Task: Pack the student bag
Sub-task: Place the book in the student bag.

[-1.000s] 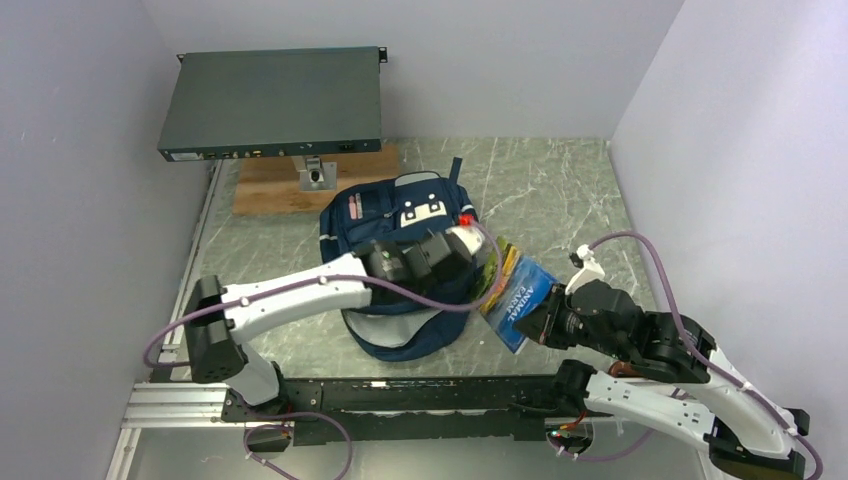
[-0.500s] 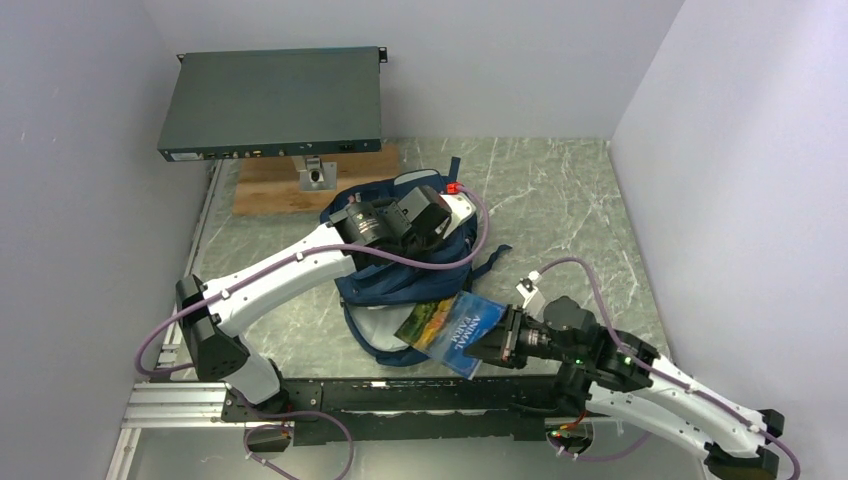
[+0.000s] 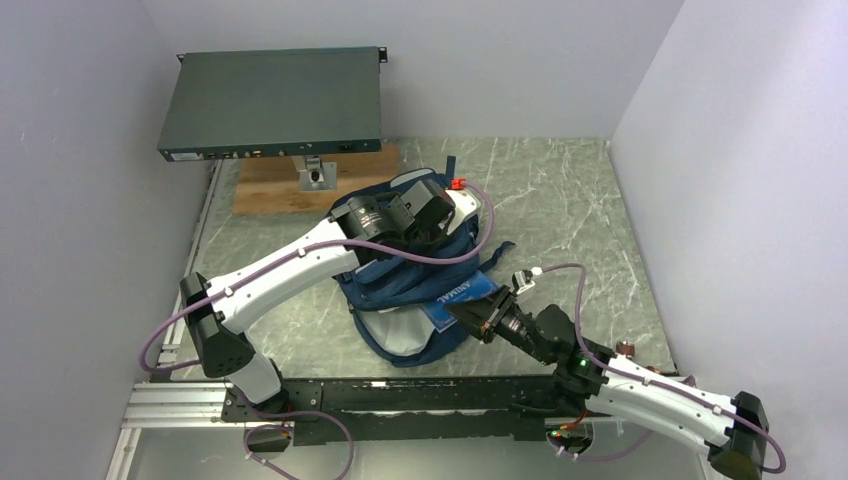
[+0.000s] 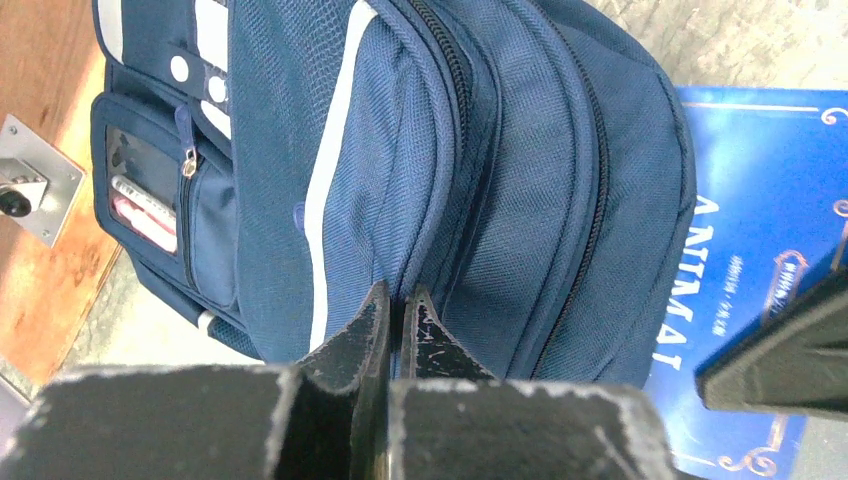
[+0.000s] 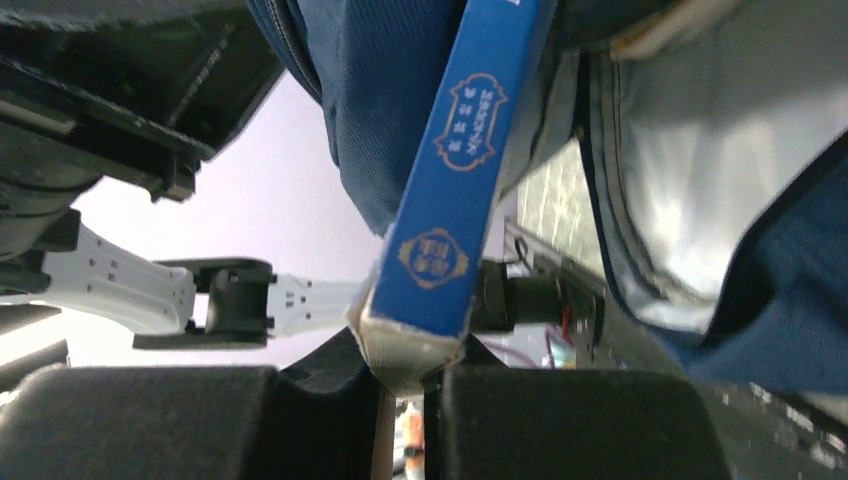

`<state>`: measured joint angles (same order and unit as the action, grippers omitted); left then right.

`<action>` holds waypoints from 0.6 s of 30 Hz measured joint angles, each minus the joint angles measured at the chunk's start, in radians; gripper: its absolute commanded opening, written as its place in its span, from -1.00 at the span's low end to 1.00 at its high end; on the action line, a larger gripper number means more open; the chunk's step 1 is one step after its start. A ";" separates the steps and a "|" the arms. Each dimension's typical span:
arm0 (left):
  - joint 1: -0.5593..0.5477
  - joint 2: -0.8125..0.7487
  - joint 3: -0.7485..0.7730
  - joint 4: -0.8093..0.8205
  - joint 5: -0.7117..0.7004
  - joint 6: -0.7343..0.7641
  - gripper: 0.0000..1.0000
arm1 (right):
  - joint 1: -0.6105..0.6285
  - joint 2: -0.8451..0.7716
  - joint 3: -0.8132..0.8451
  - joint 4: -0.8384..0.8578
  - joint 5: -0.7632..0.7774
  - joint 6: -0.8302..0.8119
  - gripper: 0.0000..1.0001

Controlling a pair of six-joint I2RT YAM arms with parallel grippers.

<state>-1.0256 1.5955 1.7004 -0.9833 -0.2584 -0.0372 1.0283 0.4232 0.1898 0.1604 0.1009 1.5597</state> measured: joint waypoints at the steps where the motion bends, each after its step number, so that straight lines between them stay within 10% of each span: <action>1: 0.000 0.005 0.009 -0.003 0.003 0.000 -1.00 | 0.000 0.013 -0.010 0.040 0.028 -0.008 -1.00; 11: 0.002 0.027 0.032 -0.006 0.037 0.000 -1.00 | 0.092 0.603 -0.031 0.523 0.370 -0.270 -0.97; 18: 0.002 0.013 -0.017 0.036 0.039 0.000 -1.00 | 0.133 0.962 0.145 0.669 0.541 -0.395 -0.41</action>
<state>-1.0241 1.6085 1.6836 -0.9474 -0.2192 -0.0368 1.1614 1.3857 0.3351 0.8291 0.6422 1.1645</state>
